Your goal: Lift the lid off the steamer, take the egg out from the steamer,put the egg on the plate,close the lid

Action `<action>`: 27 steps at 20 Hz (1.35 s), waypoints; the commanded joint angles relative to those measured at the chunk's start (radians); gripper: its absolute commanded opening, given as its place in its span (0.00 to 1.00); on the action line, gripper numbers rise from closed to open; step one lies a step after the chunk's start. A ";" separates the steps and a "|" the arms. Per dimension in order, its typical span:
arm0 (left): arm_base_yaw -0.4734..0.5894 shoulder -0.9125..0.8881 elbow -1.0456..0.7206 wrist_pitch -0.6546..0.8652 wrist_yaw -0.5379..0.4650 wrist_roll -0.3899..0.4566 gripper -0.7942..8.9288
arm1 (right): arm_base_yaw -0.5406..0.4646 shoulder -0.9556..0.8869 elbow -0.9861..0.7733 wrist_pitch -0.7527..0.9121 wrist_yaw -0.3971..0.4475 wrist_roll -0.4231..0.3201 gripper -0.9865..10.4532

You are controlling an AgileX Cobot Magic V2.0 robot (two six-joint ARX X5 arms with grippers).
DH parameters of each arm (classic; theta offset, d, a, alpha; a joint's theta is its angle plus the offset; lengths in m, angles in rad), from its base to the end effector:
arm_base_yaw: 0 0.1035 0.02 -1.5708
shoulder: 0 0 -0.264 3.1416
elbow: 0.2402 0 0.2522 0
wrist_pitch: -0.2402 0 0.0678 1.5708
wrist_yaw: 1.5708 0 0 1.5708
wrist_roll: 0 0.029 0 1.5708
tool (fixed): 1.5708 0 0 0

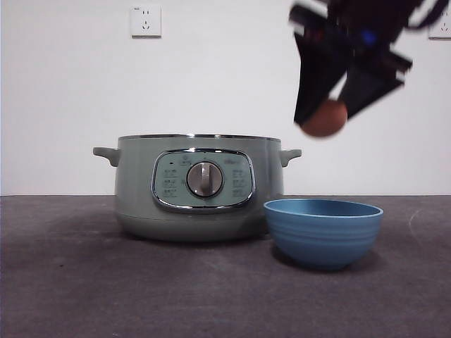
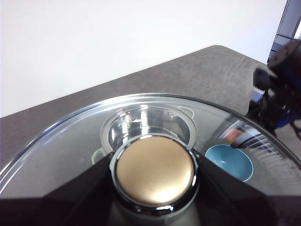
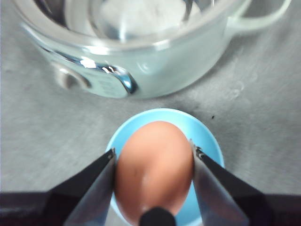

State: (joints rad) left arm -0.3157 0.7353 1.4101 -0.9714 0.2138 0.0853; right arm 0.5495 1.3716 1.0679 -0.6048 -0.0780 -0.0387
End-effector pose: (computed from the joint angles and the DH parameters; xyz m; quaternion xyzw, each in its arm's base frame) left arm 0.0646 -0.0276 0.4524 0.0482 0.1364 -0.2649 0.9534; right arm 0.2367 0.1476 0.2700 -0.1190 0.4212 0.2855 0.8526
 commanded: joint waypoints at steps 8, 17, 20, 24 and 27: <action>-0.026 -0.013 0.019 0.047 0.005 -0.003 0.07 | 0.001 0.166 -0.127 0.226 -0.028 0.023 0.07; -0.026 -0.013 0.019 0.031 0.004 -0.002 0.07 | 0.001 0.277 -0.127 0.257 -0.024 -0.005 0.07; -0.026 -0.013 0.019 0.030 0.004 -0.002 0.07 | 0.001 0.281 -0.127 0.239 -0.024 -0.016 0.08; -0.026 -0.012 0.019 0.027 0.004 -0.002 0.07 | 0.002 0.285 -0.127 0.184 -0.020 -0.072 0.08; -0.026 -0.013 0.019 0.025 0.004 -0.003 0.07 | 0.002 0.285 -0.127 0.189 -0.022 -0.072 0.09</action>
State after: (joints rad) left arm -0.3378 0.7353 1.4101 -0.9882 0.2142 0.0853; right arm 0.5499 1.6451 0.9470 -0.4217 -0.1013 -0.1017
